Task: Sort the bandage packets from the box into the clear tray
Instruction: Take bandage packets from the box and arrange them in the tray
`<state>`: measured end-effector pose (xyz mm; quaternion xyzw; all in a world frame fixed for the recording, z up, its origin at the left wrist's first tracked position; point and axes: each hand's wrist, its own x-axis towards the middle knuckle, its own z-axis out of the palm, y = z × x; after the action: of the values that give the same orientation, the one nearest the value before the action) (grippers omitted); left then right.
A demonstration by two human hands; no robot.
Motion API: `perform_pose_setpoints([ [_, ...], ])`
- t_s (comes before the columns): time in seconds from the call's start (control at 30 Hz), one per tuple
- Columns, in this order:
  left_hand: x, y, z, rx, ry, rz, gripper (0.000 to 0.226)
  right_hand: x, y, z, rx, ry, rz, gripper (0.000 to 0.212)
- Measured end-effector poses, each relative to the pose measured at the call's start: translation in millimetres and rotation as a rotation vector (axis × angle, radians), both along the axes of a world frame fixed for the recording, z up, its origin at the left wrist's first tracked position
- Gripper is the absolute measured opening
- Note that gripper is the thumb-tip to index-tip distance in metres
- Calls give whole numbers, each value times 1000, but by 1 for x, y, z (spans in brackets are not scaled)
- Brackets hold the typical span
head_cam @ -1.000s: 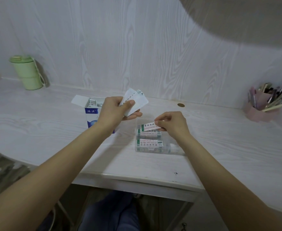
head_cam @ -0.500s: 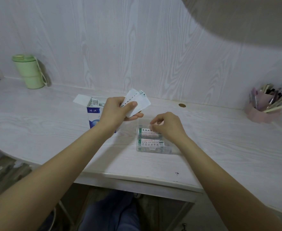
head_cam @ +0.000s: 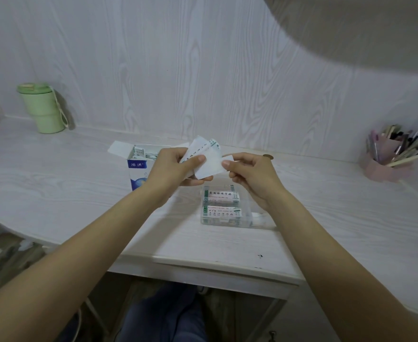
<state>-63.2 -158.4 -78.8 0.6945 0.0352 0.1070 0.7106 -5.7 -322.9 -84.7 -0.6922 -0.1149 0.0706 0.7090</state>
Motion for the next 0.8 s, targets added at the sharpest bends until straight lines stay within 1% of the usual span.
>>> perform_pose_setpoints([
  [0.1,0,-1,0,11,48,-40,13,-2,2,-1,-21,-16,21,28],
  [0.2,2,-2,1,11,62,-42,13,-3,5,-2,-51,-17,31,13],
  [0.3,2,-2,2,-23,63,-37,15,-2,5,-3,-52,2,-7,11],
  [0.4,2,0,0,-38,45,2,9,0,3,-3,9,15,-101,8],
  [0.47,2,2,0,-55,36,23,13,6,-3,-3,110,50,-150,8],
  [0.53,3,6,0,-55,21,48,21,12,-8,-1,190,84,-106,3],
  [0.6,4,10,2,-54,1,68,20,18,-12,-1,209,99,-63,11],
  [0.63,4,10,3,-58,-5,75,19,21,-13,-2,185,90,-57,11],
  [0.7,5,10,5,-62,-9,82,16,28,-12,-4,35,24,-66,4],
  [0.8,7,10,6,-65,-5,84,14,38,-10,-12,-379,-134,-110,13],
])
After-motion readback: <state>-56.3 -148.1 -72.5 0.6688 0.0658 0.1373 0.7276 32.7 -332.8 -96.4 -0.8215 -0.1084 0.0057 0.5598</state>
